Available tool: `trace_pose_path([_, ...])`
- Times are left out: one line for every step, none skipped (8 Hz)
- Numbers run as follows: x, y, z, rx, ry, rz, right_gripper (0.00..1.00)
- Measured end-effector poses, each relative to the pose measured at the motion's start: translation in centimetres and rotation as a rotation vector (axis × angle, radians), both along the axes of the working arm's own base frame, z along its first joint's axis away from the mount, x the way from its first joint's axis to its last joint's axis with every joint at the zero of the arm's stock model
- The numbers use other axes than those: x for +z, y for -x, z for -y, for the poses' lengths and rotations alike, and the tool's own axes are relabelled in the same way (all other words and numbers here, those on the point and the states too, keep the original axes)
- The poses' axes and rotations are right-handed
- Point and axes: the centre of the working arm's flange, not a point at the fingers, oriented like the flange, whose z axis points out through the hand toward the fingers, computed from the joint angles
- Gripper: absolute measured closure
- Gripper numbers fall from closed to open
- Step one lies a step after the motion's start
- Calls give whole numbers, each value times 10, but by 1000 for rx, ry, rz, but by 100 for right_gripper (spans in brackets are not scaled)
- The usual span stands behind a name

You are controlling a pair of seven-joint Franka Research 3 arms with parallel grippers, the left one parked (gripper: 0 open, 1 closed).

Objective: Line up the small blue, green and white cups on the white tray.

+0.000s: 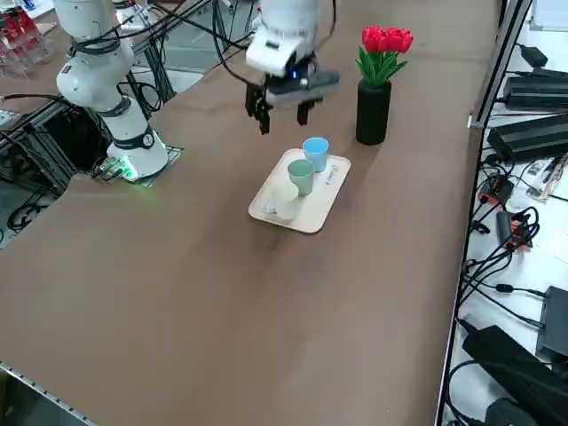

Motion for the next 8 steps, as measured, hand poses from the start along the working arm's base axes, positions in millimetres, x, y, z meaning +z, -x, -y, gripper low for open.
trace_pose_path([20,4,7,139,-25,8,0])
trace_pose_path([36,8,11,273,-53,32,0])
trace_pose_path([49,10,11,418,-79,70,0])
trace_pose_path([62,10,4,570,-85,116,0])
trace_pose_path([76,9,-10,698,-62,157,0])
trace_pose_path([88,10,-31,791,-42,185,0])
trace_pose_path([98,16,-60,859,-31,206,0])
trace_pose_path([102,26,-83,890,-22,222,0])
